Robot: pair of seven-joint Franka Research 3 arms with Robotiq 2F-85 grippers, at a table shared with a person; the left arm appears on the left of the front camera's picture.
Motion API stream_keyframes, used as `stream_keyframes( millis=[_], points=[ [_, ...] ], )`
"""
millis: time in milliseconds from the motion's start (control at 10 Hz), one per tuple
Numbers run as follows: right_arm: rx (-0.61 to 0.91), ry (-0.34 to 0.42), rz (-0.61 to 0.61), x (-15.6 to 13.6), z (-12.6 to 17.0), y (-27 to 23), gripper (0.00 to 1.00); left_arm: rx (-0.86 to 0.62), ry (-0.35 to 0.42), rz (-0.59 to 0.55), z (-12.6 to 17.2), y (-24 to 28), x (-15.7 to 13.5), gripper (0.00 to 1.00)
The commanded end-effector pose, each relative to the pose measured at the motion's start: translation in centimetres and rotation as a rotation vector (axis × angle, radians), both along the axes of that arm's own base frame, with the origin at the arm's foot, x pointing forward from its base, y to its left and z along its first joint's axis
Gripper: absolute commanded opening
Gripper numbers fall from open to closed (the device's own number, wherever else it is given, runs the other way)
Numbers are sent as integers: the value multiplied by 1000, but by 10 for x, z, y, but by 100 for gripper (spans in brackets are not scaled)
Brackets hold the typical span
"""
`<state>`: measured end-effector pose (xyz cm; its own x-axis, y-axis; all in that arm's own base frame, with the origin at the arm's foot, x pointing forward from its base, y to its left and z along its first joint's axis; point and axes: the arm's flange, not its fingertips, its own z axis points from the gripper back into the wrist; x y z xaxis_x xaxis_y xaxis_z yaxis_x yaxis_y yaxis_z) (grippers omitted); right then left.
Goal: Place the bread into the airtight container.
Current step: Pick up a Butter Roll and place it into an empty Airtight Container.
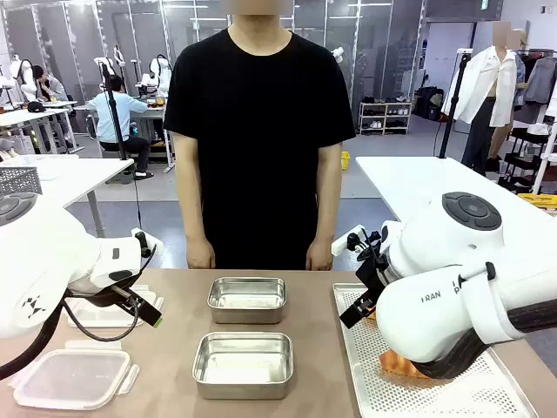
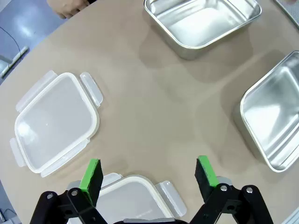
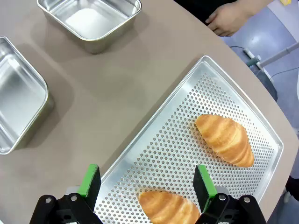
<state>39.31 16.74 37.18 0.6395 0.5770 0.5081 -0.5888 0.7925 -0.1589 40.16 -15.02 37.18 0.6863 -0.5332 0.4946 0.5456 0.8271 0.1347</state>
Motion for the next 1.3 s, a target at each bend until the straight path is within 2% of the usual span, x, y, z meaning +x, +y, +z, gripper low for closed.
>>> stream_keyframes(
  millis=[0,1100,1200],
  points=[
    [0,0,0,0,0,0,100,0,0,0,0,0,0,100],
    [-2,-1,2,0,0,0,100,1,0,-2,0,-1,0,100],
    [14,-11,20,2,7,-3,100,45,9,0,10,0,2,100]
  ],
)
